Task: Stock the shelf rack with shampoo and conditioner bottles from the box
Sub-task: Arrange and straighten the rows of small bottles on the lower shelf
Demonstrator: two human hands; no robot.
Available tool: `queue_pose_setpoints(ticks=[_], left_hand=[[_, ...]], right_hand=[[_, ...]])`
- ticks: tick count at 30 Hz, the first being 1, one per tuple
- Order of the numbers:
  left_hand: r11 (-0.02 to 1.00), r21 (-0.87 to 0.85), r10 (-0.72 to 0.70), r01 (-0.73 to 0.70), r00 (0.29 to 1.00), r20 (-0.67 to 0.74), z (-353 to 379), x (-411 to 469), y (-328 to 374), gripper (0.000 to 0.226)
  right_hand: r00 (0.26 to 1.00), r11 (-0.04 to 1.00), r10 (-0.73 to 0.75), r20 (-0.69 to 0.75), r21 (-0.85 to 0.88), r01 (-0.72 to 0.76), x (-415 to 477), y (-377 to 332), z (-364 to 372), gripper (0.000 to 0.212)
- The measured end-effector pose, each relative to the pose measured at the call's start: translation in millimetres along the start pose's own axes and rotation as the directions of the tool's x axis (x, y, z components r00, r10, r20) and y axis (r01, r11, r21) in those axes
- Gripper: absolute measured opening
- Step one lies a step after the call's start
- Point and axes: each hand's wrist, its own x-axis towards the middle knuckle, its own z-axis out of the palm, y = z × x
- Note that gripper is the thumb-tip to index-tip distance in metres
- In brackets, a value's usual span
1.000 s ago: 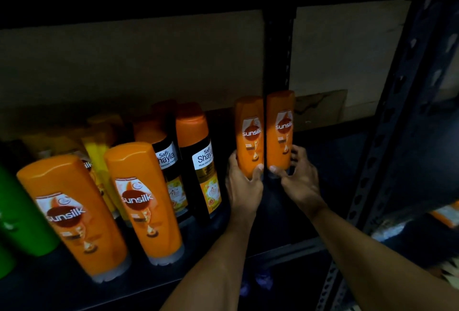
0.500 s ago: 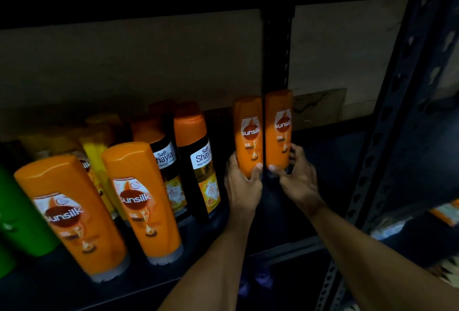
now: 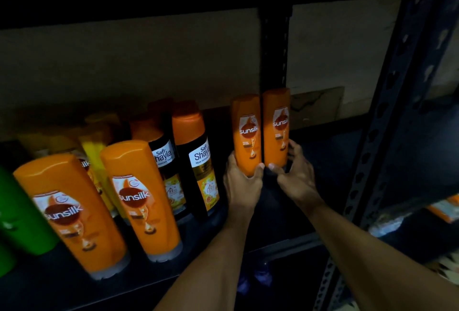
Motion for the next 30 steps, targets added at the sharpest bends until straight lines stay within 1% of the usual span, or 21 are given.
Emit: queue_pose_setpoints(ticks=[2, 3, 6, 9, 12, 15, 17, 19, 21, 23, 25, 26, 28, 30], left_hand=[[0.999, 0.044, -0.024, 0.022, 0.999, 0.032, 0, -3, 0, 0.087], [0.997, 0.072, -0.04, 0.037, 0.998, 0.038, -1, -6, 1, 0.093], [0.98, 0.189, -0.076, 0.069, 0.997, 0.029, -8, -24, 6, 0.101], [0.976, 0.213, -0.066, 0.047, 0.994, 0.085, -23, -54, 12, 0.1], [0.987, 0.153, 0.023, -0.053, 0.981, 0.195, -46, -83, 17, 0.094], [0.966, 0.129, 0.181, -0.225, 0.941, 0.287, -90, -116, 29, 0.073], [0.929, 0.123, 0.302, -0.35, 0.906, 0.298, -118, -131, 38, 0.059], [0.889, 0.134, 0.391, -0.438, 0.878, 0.275, -156, -144, 47, 0.05], [0.847, 0.174, 0.462, -0.502, 0.857, 0.227, -197, -154, 51, 0.043], [0.818, 0.238, 0.502, -0.524, 0.852, 0.148, -233, -158, 50, 0.042], [0.818, 0.309, 0.502, -0.485, 0.865, 0.029, -263, -156, 43, 0.045], [0.829, 0.335, 0.487, -0.448, 0.873, -0.036, -277, -153, 37, 0.049], [0.878, 0.341, 0.402, -0.336, 0.905, -0.143, -297, -146, 24, 0.062], [0.931, 0.295, 0.275, -0.215, 0.945, -0.178, -313, -138, 7, 0.077]], right_hand=[[1.0, 1.0, 0.012, -0.001, 0.002, -0.012, -6, 1, -2, 0.101], [1.0, 1.0, 0.002, -0.003, -0.01, -0.002, -11, 1, -3, 0.102], [1.0, 0.996, -0.001, -0.012, -0.084, 0.0, -27, 0, -7, 0.097], [0.999, 0.989, 0.015, -0.049, -0.145, -0.022, -52, -3, -9, 0.094], [0.997, 0.993, 0.006, -0.081, -0.113, -0.015, -84, -12, -14, 0.086], [0.995, 0.998, -0.021, -0.099, -0.059, 0.016, -126, -29, -16, 0.074], [0.99, 0.996, -0.091, -0.112, -0.027, 0.088, -148, -38, -11, 0.064], [0.982, 0.987, -0.158, -0.101, 0.016, 0.16, -174, -50, 2, 0.059], [0.975, 0.974, -0.215, -0.059, 0.061, 0.218, -199, -63, 23, 0.058], [0.962, 0.958, -0.273, -0.01, 0.09, 0.273, -217, -76, 46, 0.057], [0.949, 0.947, -0.313, 0.038, 0.094, 0.308, -229, -87, 70, 0.056], [0.946, 0.945, -0.321, 0.048, 0.087, 0.317, -234, -93, 82, 0.059], [0.948, 0.948, -0.316, 0.036, 0.058, 0.314, -240, -102, 102, 0.071], [0.958, 0.958, -0.284, 0.025, 0.033, 0.283, -242, -111, 122, 0.083]])
